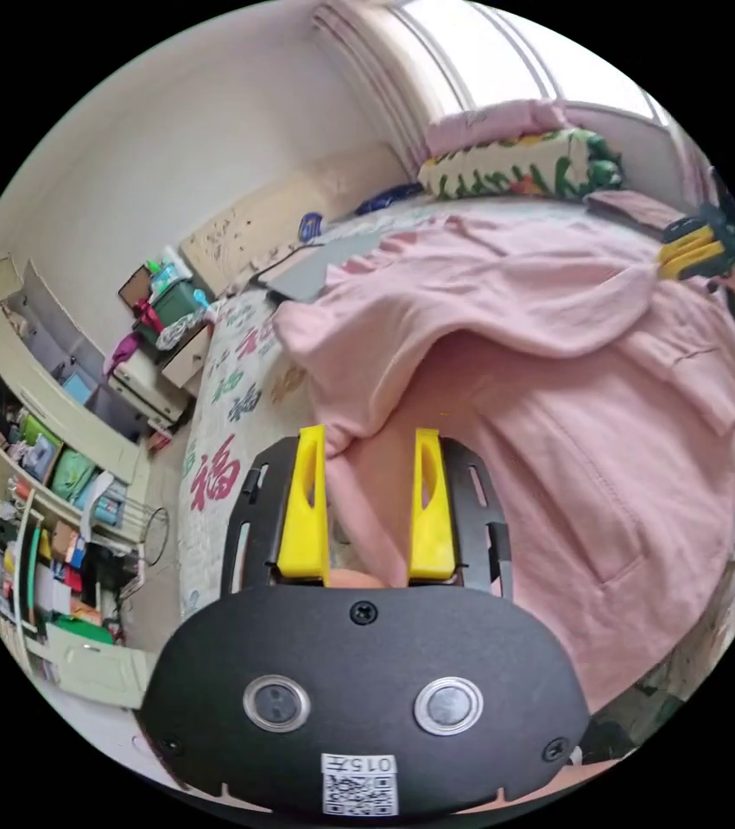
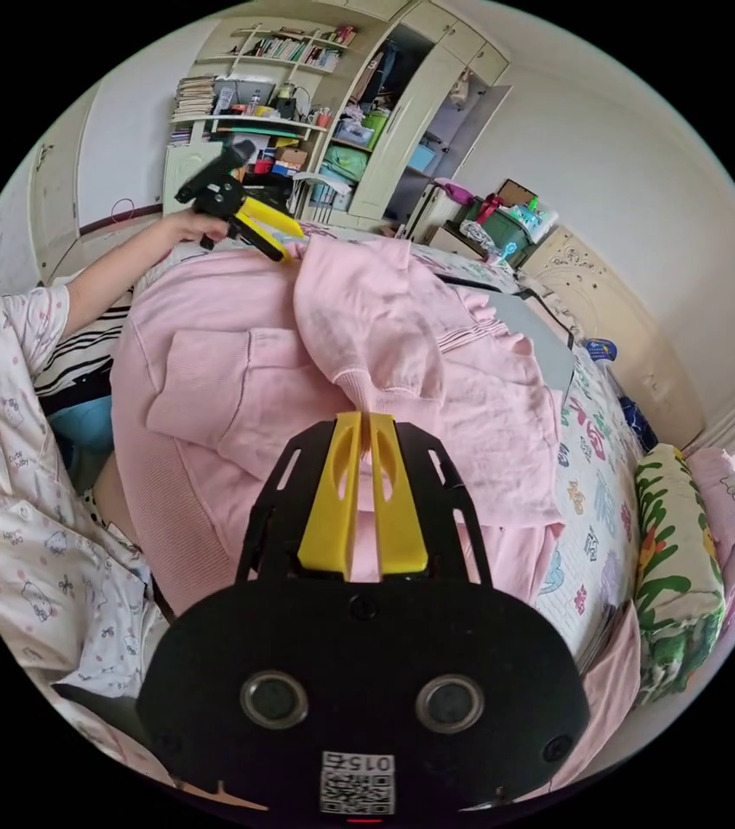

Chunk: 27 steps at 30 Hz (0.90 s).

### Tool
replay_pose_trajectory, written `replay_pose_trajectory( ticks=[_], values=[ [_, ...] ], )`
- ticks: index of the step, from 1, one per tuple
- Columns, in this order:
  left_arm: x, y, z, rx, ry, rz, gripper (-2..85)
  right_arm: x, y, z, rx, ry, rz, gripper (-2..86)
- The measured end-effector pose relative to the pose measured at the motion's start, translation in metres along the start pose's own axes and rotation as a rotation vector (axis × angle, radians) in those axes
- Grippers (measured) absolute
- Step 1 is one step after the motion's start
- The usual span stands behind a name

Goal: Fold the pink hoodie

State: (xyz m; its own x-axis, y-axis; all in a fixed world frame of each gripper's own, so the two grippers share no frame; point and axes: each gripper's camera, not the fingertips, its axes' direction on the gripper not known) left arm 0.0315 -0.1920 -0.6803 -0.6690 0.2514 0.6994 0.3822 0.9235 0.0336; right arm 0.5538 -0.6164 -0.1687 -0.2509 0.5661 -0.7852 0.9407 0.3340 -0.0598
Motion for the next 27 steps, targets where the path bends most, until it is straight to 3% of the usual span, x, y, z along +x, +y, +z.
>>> replay_pose_trajectory(
  ticks=[10, 21, 27],
  values=[
    [-0.029, 0.011, 0.000, 0.091, 0.130, -0.129, 7.9, -0.023, 0.001, -0.159, 0.011, -0.123, 0.030, -0.5],
    [-0.024, -0.008, -0.007, 0.016, 0.039, -0.144, 5.5, -0.043, -0.036, -0.245, -0.001, -0.362, -0.020, 1.7],
    [-0.029, -0.014, -0.017, 0.015, 0.048, -0.149, 5.2, 0.022, -0.042, -0.301, 0.199, -0.406, 0.232, 8.6]
  ],
)
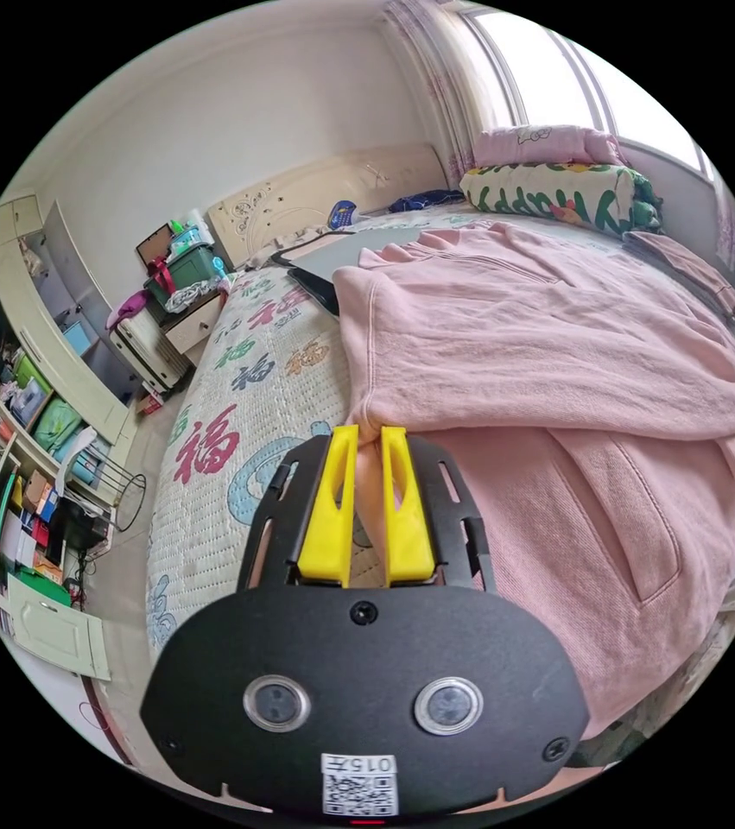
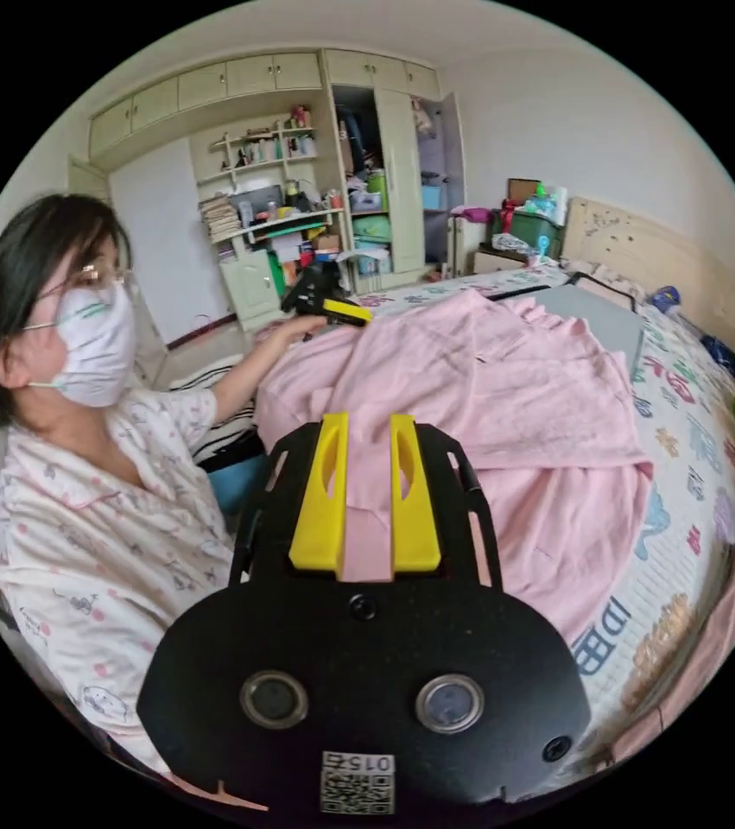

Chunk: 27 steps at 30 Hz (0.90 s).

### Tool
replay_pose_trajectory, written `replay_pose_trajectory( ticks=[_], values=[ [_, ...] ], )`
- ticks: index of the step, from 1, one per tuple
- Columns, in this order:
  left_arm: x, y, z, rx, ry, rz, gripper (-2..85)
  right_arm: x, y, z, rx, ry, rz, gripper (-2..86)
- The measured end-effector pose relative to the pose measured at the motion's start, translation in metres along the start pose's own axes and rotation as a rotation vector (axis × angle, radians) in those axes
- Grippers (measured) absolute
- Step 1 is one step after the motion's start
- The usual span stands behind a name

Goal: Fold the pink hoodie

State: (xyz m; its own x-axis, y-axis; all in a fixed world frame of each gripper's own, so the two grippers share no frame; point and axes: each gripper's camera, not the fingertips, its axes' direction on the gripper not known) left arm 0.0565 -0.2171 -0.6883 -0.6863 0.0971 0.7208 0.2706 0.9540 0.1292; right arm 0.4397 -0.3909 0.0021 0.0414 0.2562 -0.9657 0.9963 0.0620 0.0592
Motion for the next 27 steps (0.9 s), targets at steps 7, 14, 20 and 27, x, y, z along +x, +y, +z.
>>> replay_pose_trajectory(
  ticks=[7, 14, 20, 27],
  values=[
    [-0.001, -0.009, -0.012, -0.007, -0.017, 0.011, 4.7, 0.020, -0.040, 0.037, -0.252, 0.093, 0.164, 8.6],
    [-0.015, -0.017, -0.025, -0.007, -0.023, -0.046, 1.7, -0.001, -0.070, 0.004, -0.261, 0.025, 0.189, 0.4],
    [-0.025, -0.023, -0.035, -0.007, -0.004, -0.061, 1.3, -0.026, -0.080, -0.009, -0.256, 0.019, 0.208, 0.5],
    [-0.043, -0.022, -0.054, 0.059, 0.069, -0.081, 1.4, -0.047, -0.095, -0.027, -0.248, 0.017, 0.176, 5.5]
  ],
)
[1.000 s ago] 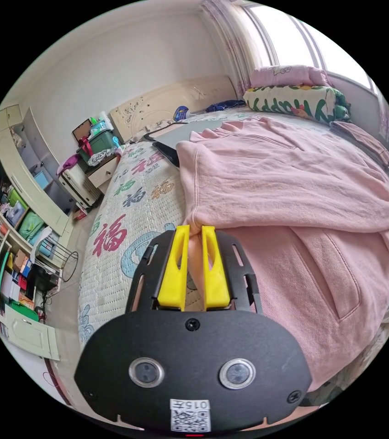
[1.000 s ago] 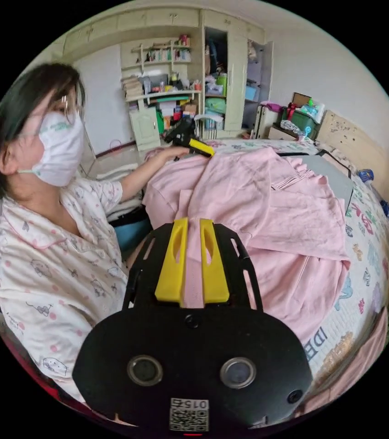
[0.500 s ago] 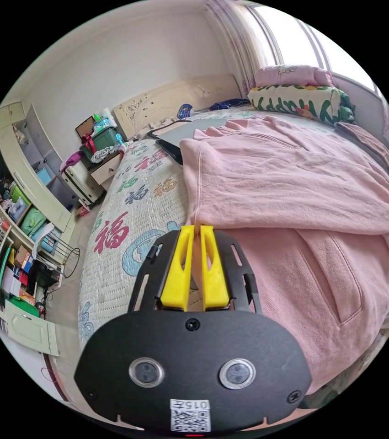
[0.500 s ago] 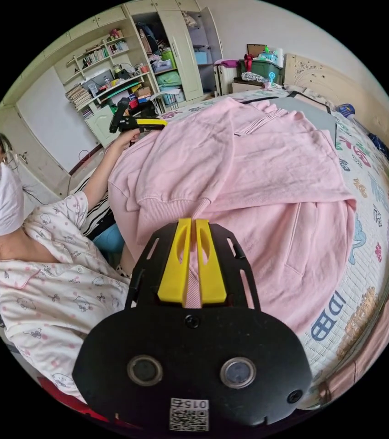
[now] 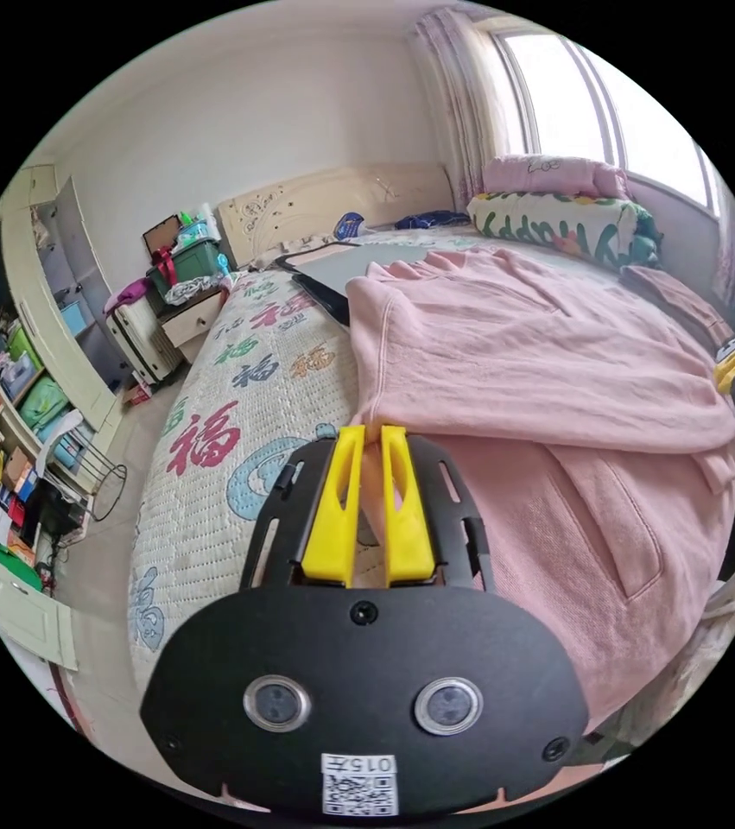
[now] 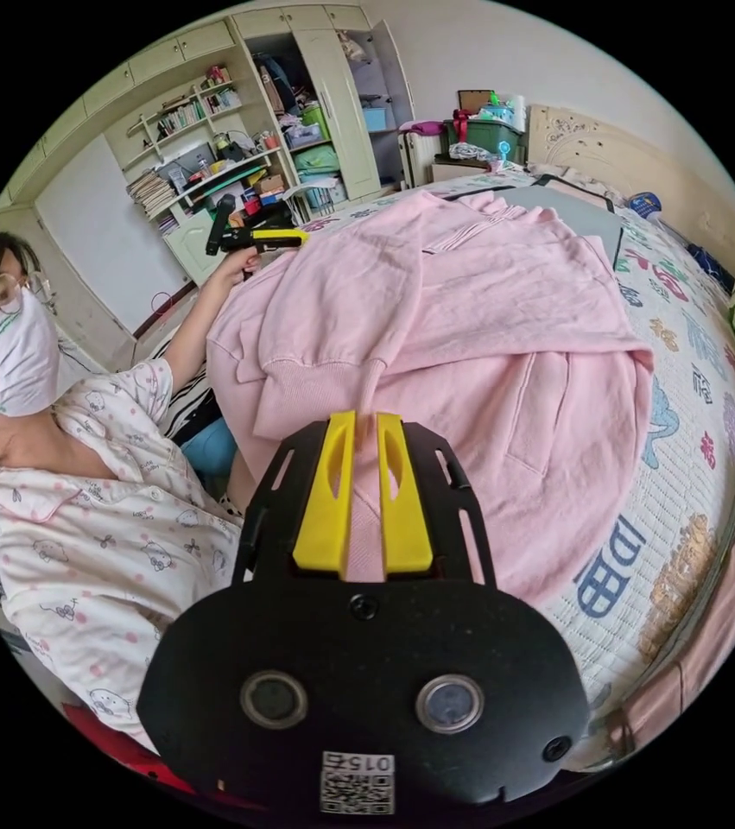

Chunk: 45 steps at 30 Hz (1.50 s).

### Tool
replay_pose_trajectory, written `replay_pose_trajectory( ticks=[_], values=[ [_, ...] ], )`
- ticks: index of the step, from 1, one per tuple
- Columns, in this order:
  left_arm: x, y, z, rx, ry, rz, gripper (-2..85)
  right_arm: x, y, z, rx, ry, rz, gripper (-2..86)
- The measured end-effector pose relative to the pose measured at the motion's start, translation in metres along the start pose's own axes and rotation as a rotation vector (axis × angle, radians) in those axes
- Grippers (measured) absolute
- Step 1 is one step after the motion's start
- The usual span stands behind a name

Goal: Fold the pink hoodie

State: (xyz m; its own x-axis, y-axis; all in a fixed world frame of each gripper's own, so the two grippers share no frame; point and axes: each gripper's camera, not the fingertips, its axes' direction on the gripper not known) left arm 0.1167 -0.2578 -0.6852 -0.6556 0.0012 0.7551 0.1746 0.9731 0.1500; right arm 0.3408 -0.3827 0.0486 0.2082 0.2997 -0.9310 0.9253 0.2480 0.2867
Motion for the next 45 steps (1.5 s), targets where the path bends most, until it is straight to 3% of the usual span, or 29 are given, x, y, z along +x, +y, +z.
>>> replay_pose_trajectory(
  ticks=[5, 12, 18, 22, 26, 33, 37, 41, 45],
  values=[
    [-0.056, 0.010, -0.036, 0.206, 0.057, -0.281, 2.2, 0.003, 0.006, -0.042, 0.086, 0.165, 0.042, 7.8],
    [-0.058, -0.083, -0.026, 0.199, 0.035, -0.257, 7.1, 0.077, -0.101, -0.066, 0.327, 0.072, 0.050, 9.1],
    [-0.046, -0.201, 0.070, 0.083, 0.240, -0.282, 11.7, 0.138, -0.256, -0.003, 0.366, 0.181, 0.067, 12.2],
    [-0.023, -0.257, 0.143, -0.046, 0.033, -0.273, 13.1, 0.179, -0.353, 0.070, 0.205, 0.282, 0.114, 14.8],
    [-0.026, -0.273, 0.207, -0.171, -0.028, -0.255, 13.3, 0.216, -0.398, 0.128, 0.127, 0.368, 0.177, 15.7],
    [-0.021, -0.258, 0.268, -0.262, -0.055, -0.132, 9.6, 0.245, -0.421, 0.206, -0.044, 0.395, 0.213, 11.6],
    [-0.014, -0.241, 0.279, -0.249, -0.054, -0.093, 4.8, 0.225, -0.412, 0.229, -0.080, 0.394, 0.102, 3.0],
    [0.002, -0.219, 0.269, -0.178, -0.156, -0.046, 1.9, 0.199, -0.381, 0.230, -0.007, 0.523, 0.041, -0.2],
    [0.020, -0.202, 0.225, -0.046, -0.185, 0.007, 1.4, 0.177, -0.339, 0.189, 0.118, 0.500, 0.047, -0.8]
  ],
)
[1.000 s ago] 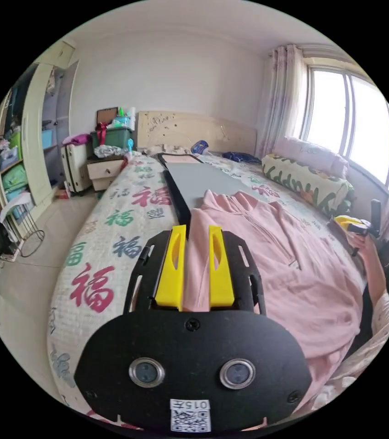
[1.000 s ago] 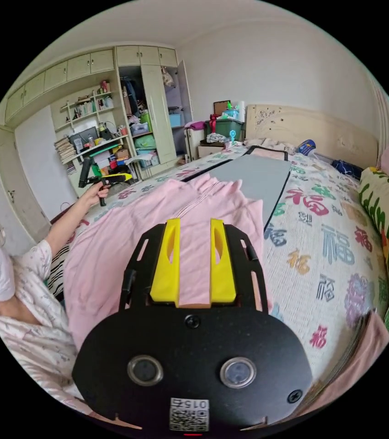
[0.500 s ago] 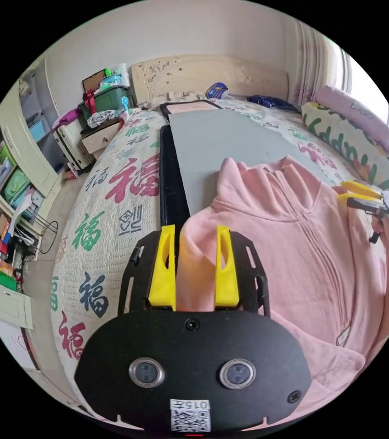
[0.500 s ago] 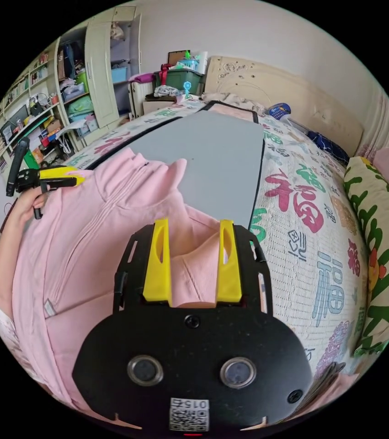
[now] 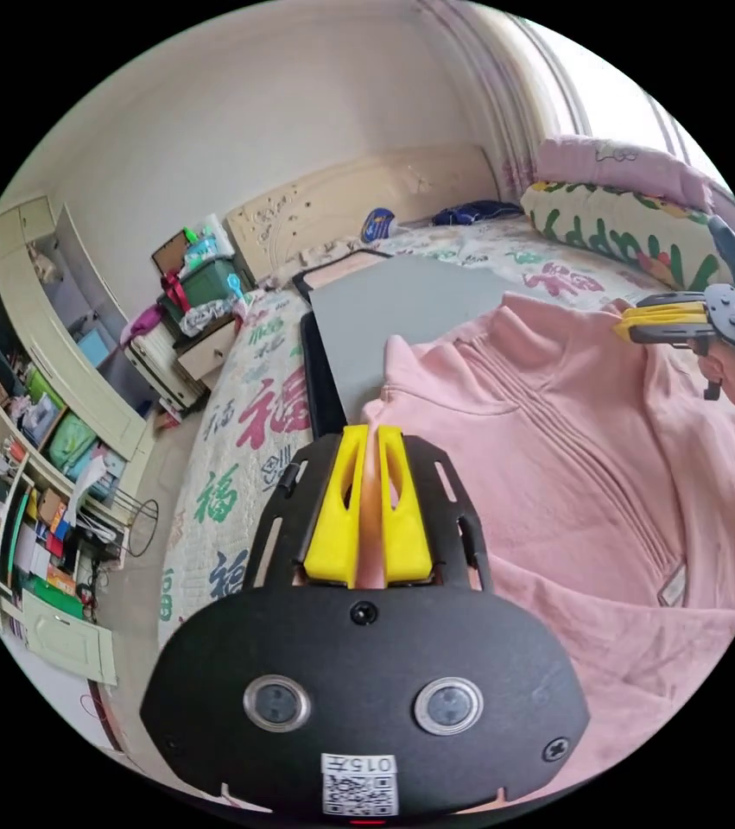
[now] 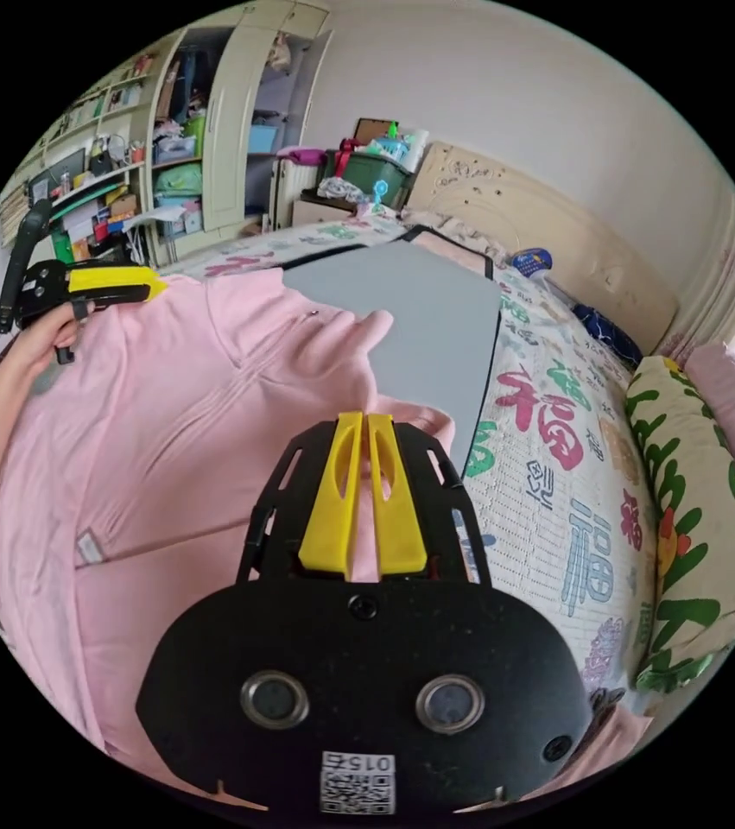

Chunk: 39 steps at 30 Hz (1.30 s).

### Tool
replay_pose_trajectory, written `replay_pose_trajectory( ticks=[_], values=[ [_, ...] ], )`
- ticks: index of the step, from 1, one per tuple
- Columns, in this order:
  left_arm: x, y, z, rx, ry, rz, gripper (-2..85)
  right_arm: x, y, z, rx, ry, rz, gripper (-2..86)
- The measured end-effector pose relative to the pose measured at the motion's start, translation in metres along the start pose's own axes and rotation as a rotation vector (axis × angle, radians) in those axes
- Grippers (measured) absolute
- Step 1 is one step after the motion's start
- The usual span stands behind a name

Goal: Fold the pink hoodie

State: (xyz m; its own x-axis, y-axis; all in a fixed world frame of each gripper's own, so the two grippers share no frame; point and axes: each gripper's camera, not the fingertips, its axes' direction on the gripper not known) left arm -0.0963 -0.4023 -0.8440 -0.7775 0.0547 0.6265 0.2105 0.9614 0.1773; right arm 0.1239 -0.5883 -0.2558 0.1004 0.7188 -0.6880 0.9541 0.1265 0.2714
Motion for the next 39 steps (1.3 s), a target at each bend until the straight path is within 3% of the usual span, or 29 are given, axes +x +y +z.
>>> replay_pose_trajectory(
  ticks=[6, 11, 17, 21, 26, 29, 32, 39],
  values=[
    [0.016, 0.101, -0.132, 0.229, 0.068, 0.137, 1.1, -0.032, 0.116, -0.147, 0.176, -0.086, -0.094, -0.9],
    [0.023, 0.290, -0.238, 0.381, 0.203, 0.139, 0.9, -0.065, 0.313, -0.276, 0.275, -0.146, -0.200, -0.8],
    [0.033, 0.479, -0.248, 0.383, 0.335, -0.060, 0.3, -0.089, 0.503, -0.296, 0.149, -0.276, -0.201, -0.5],
    [0.035, 0.524, -0.251, 0.387, 0.346, -0.186, 0.5, -0.078, 0.560, -0.300, 0.160, -0.162, -0.053, 0.4],
    [0.026, 0.570, -0.256, 0.477, 0.510, -0.374, 5.4, -0.008, 0.647, -0.335, 0.386, -0.389, 0.312, 12.6],
    [0.028, 0.573, -0.246, 0.441, 0.679, -0.362, 8.0, 0.004, 0.677, -0.337, 0.497, -0.622, 0.344, 13.5],
    [0.034, 0.564, -0.232, 0.355, 0.774, -0.338, 9.0, 0.001, 0.674, -0.325, 0.435, -0.701, 0.346, 13.6],
    [0.027, 0.564, -0.233, 0.373, 0.754, -0.410, 2.6, 0.002, 0.663, -0.330, 0.344, -0.606, 0.273, 5.6]
  ],
)
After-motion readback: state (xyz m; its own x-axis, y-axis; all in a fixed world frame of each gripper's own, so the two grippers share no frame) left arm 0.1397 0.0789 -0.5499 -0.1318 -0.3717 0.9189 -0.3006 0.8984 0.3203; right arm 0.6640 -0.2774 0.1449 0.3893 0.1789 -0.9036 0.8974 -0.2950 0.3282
